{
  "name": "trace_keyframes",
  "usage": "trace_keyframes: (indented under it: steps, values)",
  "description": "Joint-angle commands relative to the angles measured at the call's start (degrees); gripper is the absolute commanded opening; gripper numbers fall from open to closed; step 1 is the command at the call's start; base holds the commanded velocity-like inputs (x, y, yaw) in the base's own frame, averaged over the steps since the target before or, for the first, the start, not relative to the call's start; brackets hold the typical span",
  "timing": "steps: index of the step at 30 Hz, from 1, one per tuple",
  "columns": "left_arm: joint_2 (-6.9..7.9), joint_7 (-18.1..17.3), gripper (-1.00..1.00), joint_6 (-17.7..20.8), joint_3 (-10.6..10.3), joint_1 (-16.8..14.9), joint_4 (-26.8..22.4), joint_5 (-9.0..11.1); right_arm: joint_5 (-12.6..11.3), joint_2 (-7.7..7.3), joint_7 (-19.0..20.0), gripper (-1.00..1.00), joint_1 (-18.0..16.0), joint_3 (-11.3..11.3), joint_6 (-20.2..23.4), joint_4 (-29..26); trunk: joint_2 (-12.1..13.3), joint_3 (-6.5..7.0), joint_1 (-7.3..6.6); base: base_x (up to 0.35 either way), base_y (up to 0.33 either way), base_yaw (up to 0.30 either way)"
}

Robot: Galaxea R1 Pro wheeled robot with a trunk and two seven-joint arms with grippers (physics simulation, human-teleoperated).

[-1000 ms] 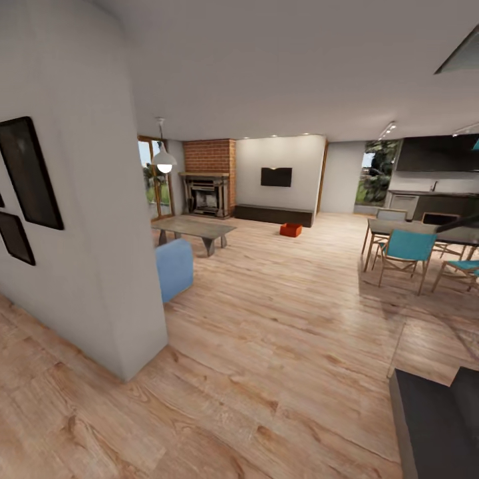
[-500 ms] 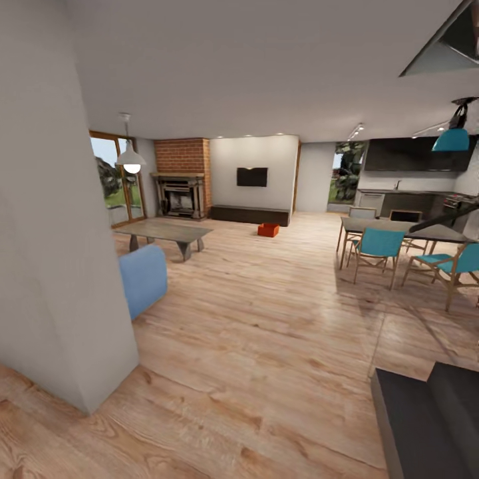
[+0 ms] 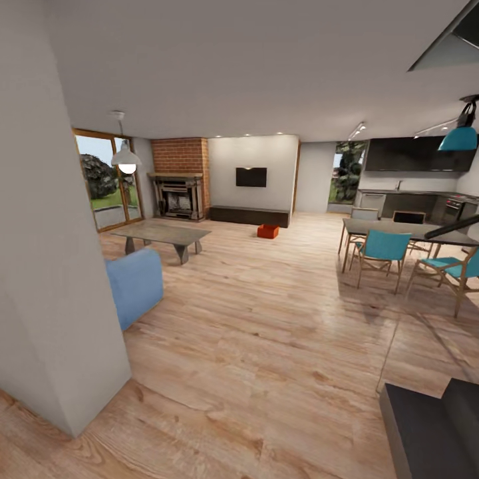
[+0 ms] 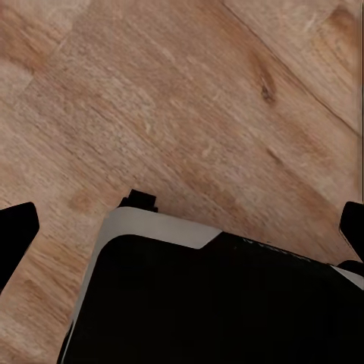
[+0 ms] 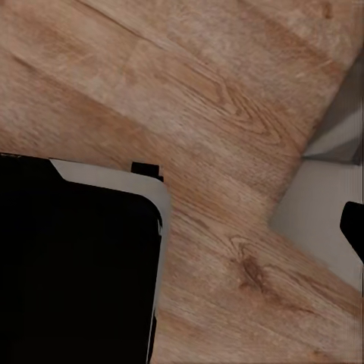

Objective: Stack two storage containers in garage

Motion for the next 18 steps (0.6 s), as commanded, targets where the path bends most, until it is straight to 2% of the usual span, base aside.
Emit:
trace_keyframes:
  steps: [1,16,18]
  values:
    - [-0.02,0.2,1.00,-0.2,-0.3,0.0,0.0,0.3,-0.6,0.02,0.0,1.00,0.0,0.5,-0.3,0.2,0.0,-0.01,0.05,0.324,0.000,0.000]
    - [-0.02,0.2,1.00,-0.2,-0.3,0.0,0.0,0.3,-0.6,0.02,0.1,1.00,0.0,0.5,-0.4,0.2,0.0,-0.01,0.05,0.324,0.000,-0.001]
    - [-0.02,0.2,1.00,-0.2,-0.3,0.0,0.0,0.3,-0.6,0.07,0.0,1.00,0.0,0.5,-0.3,0.2,0.0,-0.01,0.05,0.324,0.056,-0.163]
